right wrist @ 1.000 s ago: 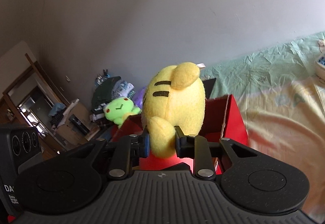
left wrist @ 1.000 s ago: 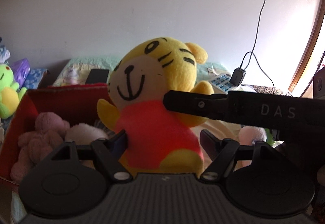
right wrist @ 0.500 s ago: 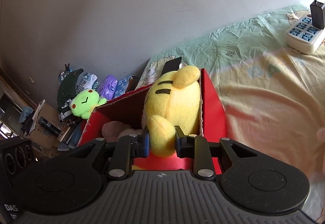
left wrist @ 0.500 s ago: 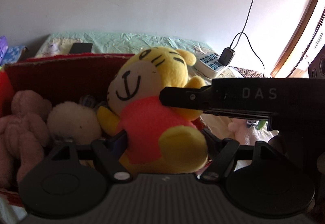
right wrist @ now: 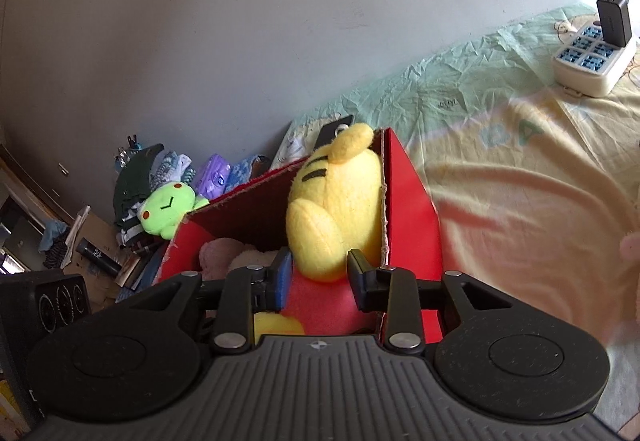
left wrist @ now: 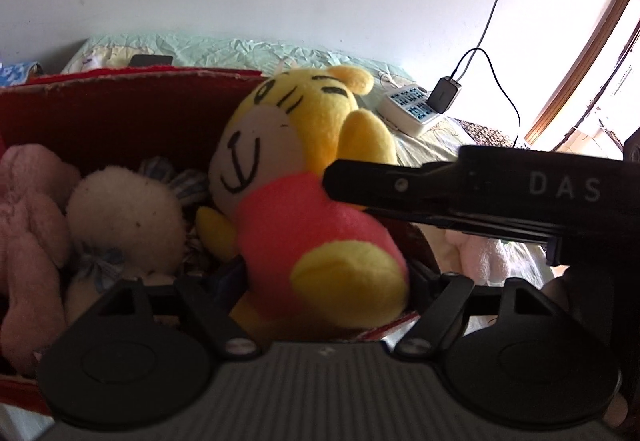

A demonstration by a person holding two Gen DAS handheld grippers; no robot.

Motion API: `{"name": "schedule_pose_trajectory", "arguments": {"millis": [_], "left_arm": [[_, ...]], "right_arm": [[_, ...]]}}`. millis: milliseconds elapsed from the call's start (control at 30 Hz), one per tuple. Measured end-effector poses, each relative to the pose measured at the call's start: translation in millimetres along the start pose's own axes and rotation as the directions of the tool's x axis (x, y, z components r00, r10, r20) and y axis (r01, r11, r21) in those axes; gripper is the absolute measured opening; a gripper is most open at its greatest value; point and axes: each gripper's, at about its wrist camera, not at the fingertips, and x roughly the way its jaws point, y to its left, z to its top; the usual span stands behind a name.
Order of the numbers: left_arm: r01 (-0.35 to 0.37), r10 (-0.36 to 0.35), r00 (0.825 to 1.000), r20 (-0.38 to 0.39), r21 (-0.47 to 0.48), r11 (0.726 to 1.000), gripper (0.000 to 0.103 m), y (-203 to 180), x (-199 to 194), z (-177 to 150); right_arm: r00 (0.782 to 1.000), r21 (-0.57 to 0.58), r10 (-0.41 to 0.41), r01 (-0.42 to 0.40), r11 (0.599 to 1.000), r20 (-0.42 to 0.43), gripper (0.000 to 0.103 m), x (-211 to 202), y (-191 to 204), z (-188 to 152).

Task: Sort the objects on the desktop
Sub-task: 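Carry the yellow tiger with the right gripper into the red box, then open the right gripper to release the tiger and withdraw, then move the right tool to the white bow-tie bunny on the bed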

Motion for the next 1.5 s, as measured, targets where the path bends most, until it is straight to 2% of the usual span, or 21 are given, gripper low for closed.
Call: {"name": "schedule_pose_trajectory", "arguments": {"millis": [167,300,500,700,867,1233,1500], "left_arm": [[-0.033,0.032,0.999,0.042,0.008,0.999,0.083,0,-19,-1],[-0.081,0.08,0.995,0.053,0.028,0.996,0.083,-5,-26,-2],[-0.133,0.132,0.99,0.054,0.013,0.991,0.083,-8,-33,-4],[-0.232,0.232,0.972,0.046,0.009,0.973,0.084,-20,-39,0],[-0.288,0.286,0.956,0.061,0.013,0.958,0.084,-34,-45,3],[-0.367,0.365,0.929,0.06,0.017,0.93,0.085,-75,-45,9],[-0.393,0.389,0.918,0.075,0.048,0.918,0.088,-107,-36,10]], "right_arm": [[0.999,-0.004,0.01,-0.01,1.0,0.035,0.032,-10,1,-2],[1.0,-0.004,0.004,-0.004,1.0,0.016,0.026,-6,0,-6],[1.0,0.012,0.01,-0.01,1.0,0.001,0.025,-8,-4,-10],[0.999,0.01,0.028,-0.028,1.0,0.015,0.026,-19,-8,-9],[0.999,0.012,0.044,-0.044,0.999,0.016,0.027,-29,-15,-7],[0.998,0.035,0.064,-0.065,0.997,0.014,0.029,-58,-46,0],[0.999,0.049,0.032,-0.033,0.998,0.024,0.029,-79,-74,6]]}}
